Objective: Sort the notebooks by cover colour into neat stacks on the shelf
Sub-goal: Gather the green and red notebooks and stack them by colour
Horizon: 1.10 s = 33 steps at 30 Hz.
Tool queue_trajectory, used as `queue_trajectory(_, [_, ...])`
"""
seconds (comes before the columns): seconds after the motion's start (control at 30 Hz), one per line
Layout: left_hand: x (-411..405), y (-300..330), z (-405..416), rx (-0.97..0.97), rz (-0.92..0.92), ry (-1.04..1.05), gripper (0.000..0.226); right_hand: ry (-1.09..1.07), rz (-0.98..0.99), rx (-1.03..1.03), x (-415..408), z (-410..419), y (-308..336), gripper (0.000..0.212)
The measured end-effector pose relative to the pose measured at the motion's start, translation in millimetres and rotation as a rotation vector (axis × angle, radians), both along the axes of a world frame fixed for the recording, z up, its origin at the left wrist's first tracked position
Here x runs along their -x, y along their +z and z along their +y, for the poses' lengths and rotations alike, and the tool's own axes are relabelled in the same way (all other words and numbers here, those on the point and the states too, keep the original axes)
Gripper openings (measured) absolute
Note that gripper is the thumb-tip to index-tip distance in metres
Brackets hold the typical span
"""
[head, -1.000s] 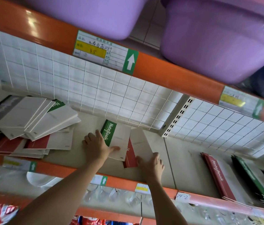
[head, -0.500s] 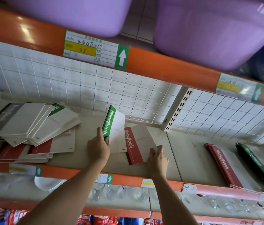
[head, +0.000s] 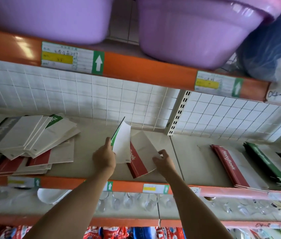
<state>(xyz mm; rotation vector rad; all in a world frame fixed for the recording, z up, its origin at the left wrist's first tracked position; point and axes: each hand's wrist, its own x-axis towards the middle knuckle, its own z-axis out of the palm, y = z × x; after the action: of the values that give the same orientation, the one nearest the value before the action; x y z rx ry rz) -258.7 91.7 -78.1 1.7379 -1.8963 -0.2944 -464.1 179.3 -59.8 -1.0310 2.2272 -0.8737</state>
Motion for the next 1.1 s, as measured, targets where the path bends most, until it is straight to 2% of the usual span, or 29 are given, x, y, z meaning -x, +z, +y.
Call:
queue_trajectory(0.17, [48.3, 31.4, 14.2, -0.043, 0.001, -0.12, 0.038, 0.174, -0.351, -0.142, 39.7, 27.5, 41.5, 0.026])
queue_trajectory(0.27, [73.4, 45.3, 26.0, -0.056, 0.042, -0.135, 0.034, 0.14, -0.482, -0.119, 60.8, 45.0, 43.5, 0.033])
queue_trajectory(0.37, [99.4, 58.1, 37.7, -0.047, 0.078, -0.139, 0.021, -0.01, -0.378, 0.026, 83.9, 57.1, 49.8, 0.033])
queue_trajectory(0.47, [129.1, 68.7, 47.9, -0.041, 0.067, -0.122, 0.022, -0.114, -0.233, 0.147, 116.9, 76.8, 50.3, 0.03])
queue_trajectory(0.6, [183.1, 84.5, 69.7, -0.027, 0.027, -0.129, 0.026, -0.234, -0.163, 0.216, 162.4, 115.4, 51.7, 0.037])
queue_trajectory(0.7, [228.9, 93.2, 89.2, -0.034, 0.004, -0.154, 0.027, -0.313, -0.153, 0.286, 197.8, 137.2, 51.7, 0.051])
queue_trajectory(0.77, [257.0, 98.1, 102.6, -0.041, -0.017, -0.172, 0.031, -0.337, -0.134, 0.295, 219.9, 151.1, 54.7, 0.048])
queue_trajectory(0.83, [280.9, 101.4, 116.1, -0.042, -0.022, -0.188, 0.027, -0.357, -0.098, 0.281, 240.6, 164.9, 57.8, 0.046])
queue_trajectory(0.93, [309.6, 101.4, 132.8, -0.044, -0.018, -0.2, 0.02, -0.414, -0.067, 0.246, 274.5, 185.9, 60.8, 0.025])
queue_trajectory(1.1, [340.5, 98.9, 143.6, -0.079, 0.037, -0.166, 0.019, -0.388, 0.071, 0.097, 318.6, 202.2, 57.7, 0.031])
